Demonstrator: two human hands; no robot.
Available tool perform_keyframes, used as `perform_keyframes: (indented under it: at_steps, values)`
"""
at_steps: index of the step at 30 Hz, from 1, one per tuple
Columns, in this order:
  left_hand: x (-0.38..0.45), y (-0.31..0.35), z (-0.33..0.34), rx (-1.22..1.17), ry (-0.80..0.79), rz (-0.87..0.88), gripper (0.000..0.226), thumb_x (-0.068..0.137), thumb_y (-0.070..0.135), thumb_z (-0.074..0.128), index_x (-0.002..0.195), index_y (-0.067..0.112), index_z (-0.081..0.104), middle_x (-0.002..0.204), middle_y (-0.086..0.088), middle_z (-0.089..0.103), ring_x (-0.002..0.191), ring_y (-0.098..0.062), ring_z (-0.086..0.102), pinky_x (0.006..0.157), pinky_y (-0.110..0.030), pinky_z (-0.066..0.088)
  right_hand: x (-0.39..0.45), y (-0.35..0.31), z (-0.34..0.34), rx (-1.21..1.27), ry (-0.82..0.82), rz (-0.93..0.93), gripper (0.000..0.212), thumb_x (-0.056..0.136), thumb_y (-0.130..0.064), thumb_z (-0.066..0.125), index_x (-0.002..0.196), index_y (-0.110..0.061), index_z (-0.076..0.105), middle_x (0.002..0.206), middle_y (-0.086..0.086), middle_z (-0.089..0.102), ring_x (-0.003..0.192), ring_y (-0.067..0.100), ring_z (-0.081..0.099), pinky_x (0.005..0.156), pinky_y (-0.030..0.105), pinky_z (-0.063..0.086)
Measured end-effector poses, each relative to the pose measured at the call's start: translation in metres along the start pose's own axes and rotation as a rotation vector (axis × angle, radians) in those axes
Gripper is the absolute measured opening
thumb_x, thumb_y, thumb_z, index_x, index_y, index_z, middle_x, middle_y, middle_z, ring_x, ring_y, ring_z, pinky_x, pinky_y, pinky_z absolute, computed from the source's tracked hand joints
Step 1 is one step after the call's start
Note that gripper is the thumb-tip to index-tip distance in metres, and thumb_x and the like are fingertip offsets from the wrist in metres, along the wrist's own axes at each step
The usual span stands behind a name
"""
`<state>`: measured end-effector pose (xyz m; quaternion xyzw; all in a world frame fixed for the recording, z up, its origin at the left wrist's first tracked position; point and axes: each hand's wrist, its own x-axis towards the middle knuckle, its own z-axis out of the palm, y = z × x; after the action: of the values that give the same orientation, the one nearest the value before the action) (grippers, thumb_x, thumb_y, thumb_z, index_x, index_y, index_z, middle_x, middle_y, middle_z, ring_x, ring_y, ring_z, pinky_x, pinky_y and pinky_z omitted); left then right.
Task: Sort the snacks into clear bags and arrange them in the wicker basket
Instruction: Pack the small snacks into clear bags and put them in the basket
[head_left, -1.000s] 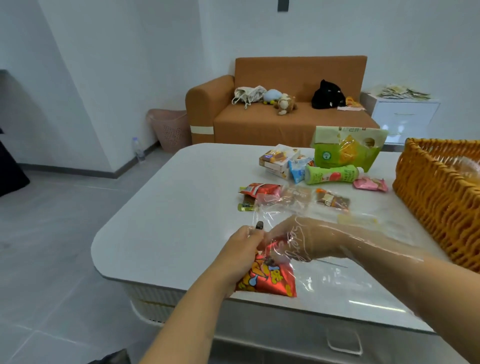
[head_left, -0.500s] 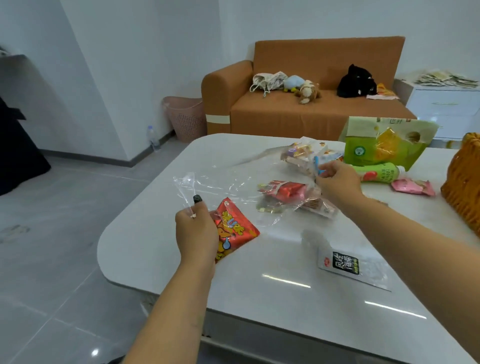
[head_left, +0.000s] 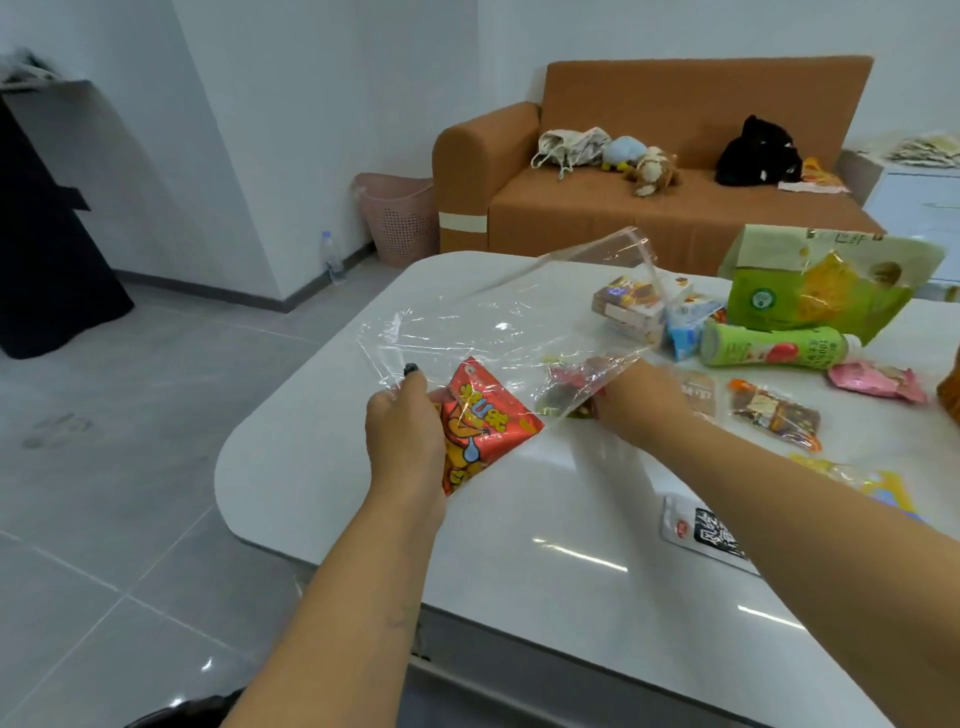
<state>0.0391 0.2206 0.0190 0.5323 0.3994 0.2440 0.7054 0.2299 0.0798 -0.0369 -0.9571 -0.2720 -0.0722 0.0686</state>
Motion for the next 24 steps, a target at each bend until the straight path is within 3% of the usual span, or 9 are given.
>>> perform_keyframes:
  at_steps: [3,6,9,11,14,16,20,24]
  values:
    - [-0.005,0.005,-0.002,0.031,-0.058,-0.011,0.024,0.1,0.04,0.045,0.108,0.02,0.056,0.092,-0.009,0.072,0.071,-0.022,0.072,0.059,-0.03,0.057,-0.027,0.008,-0.021,0.32,0.263,0.114,0.019,0.095,-0.016,0.048,0.101,-0.008,0.064,0.094,0.011,0.065,0.084,0.031,0.057,0.067,0.034,0.043]
    - [-0.013,0.009,-0.005,0.087,-0.123,0.008,0.023,0.1,0.04,0.046,0.105,0.021,0.059,0.087,-0.005,0.071,0.065,-0.019,0.07,0.052,-0.023,0.052,-0.061,0.032,-0.048,0.713,0.474,0.346,0.021,0.094,-0.017,0.054,0.075,-0.007,0.054,0.068,0.007,0.053,0.065,0.024,0.043,0.058,0.037,0.028]
    - [-0.021,0.009,-0.005,0.163,-0.161,0.06,0.026,0.099,0.042,0.047,0.108,0.021,0.059,0.089,-0.005,0.071,0.069,-0.019,0.071,0.056,-0.025,0.052,-0.106,0.054,-0.075,1.231,0.466,0.56,0.017,0.093,-0.018,0.055,0.076,-0.014,0.058,0.073,0.001,0.059,0.066,0.016,0.053,0.058,0.033,0.049]
    - [-0.028,0.005,-0.004,0.212,-0.187,0.095,0.027,0.098,0.044,0.047,0.11,0.022,0.058,0.09,-0.004,0.071,0.074,-0.02,0.072,0.064,-0.029,0.056,-0.14,0.066,-0.086,1.527,0.383,0.65,0.016,0.096,-0.01,0.05,0.085,-0.018,0.059,0.07,-0.001,0.064,0.062,0.012,0.059,0.052,0.022,0.051]
    - [-0.041,-0.003,-0.001,0.275,-0.223,0.138,0.026,0.098,0.049,0.047,0.104,0.028,0.06,0.094,-0.004,0.071,0.083,-0.023,0.072,0.078,-0.039,0.059,-0.183,0.079,-0.1,1.835,0.32,0.686,0.015,0.096,-0.004,0.046,0.09,-0.011,0.058,0.064,0.0,0.067,0.06,0.012,0.067,0.049,0.015,0.051]
    - [-0.051,-0.008,0.002,0.304,-0.245,0.169,0.028,0.097,0.051,0.047,0.103,0.027,0.062,0.093,-0.005,0.072,0.083,-0.025,0.072,0.083,-0.045,0.058,-0.202,0.083,-0.111,1.903,0.322,0.647,0.017,0.096,-0.001,0.046,0.095,-0.011,0.059,0.077,0.003,0.068,0.069,0.014,0.069,0.053,0.015,0.052]
    - [-0.07,-0.016,0.005,0.314,-0.269,0.226,0.033,0.098,0.052,0.044,0.106,0.025,0.062,0.092,-0.001,0.071,0.08,-0.022,0.072,0.078,-0.041,0.059,-0.225,0.091,-0.127,1.889,0.314,0.533,0.035,0.094,0.0,0.046,0.123,-0.016,0.057,0.107,0.005,0.069,0.08,0.015,0.071,0.056,0.017,0.053]
    - [-0.088,-0.026,0.004,0.317,-0.302,0.246,0.024,0.099,0.045,0.046,0.102,0.027,0.061,0.09,0.001,0.071,0.075,-0.018,0.072,0.066,-0.031,0.056,-0.247,0.099,-0.135,1.816,0.252,0.53,0.033,0.091,0.002,0.049,0.12,-0.011,0.058,0.109,0.01,0.069,0.09,0.024,0.07,0.058,0.023,0.056]
